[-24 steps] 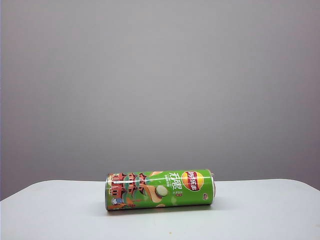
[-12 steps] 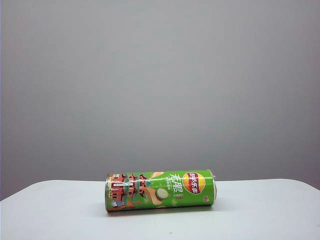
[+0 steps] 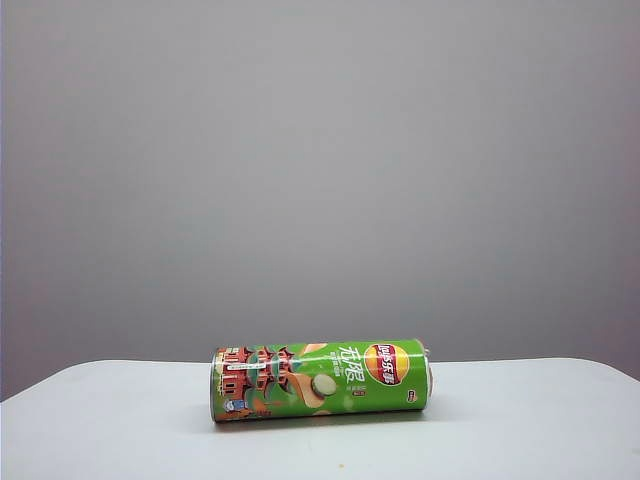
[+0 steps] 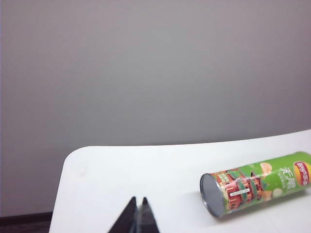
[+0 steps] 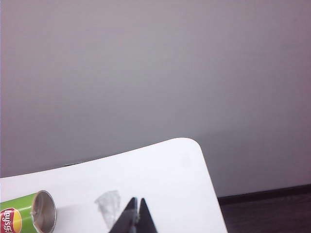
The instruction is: Pick up the green tub of chips from the desk, push the transparent container that's holding the chips and has slipped out back in, and finally put the chips back on the desk.
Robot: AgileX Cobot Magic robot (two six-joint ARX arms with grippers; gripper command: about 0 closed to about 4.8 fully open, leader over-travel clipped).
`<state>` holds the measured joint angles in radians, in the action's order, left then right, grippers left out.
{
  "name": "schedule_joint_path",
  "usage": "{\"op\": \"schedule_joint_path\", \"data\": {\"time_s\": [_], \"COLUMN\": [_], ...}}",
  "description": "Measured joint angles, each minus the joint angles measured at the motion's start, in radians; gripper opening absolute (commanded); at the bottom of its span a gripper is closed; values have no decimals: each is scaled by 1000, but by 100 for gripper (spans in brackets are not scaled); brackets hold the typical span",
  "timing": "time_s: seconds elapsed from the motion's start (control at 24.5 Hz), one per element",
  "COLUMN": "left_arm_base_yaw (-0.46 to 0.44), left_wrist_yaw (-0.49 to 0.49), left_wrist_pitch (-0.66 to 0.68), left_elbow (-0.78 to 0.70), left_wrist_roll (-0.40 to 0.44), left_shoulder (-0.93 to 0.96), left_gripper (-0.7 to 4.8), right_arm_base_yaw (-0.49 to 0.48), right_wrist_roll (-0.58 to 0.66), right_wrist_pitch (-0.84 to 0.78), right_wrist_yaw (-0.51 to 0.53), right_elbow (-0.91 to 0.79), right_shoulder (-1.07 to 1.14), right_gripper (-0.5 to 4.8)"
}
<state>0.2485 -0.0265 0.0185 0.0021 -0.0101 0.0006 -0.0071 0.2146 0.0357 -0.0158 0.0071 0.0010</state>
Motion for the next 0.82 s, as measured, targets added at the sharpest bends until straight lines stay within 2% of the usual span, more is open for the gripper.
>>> {"op": "schedule_joint_path", "data": {"time_s": [0.12,0.49,0.69,0.82], "left_arm_base_yaw": [-8,-143,-145,-145], "left_wrist_yaw": [0,26,26,9], "left_wrist_pitch": [1,8,52,108], "left_elbow": [0,0,0,0], "left_wrist_roll": [47,59,58,58], "left_shoulder": [0,1,0,1], "left_gripper": [-6,-5,-6,-6], "right_arm_base_yaw": [0,0,0,0], "right_wrist_roll": [0,0,1,1], "right_wrist_pitch": [9,52,63,135], "right_wrist_yaw": [0,0,0,0], "right_elbow": [0,0,0,0], "right_shoulder": [0,1,0,1], "right_gripper": [-8,-8,-8,-8]}}
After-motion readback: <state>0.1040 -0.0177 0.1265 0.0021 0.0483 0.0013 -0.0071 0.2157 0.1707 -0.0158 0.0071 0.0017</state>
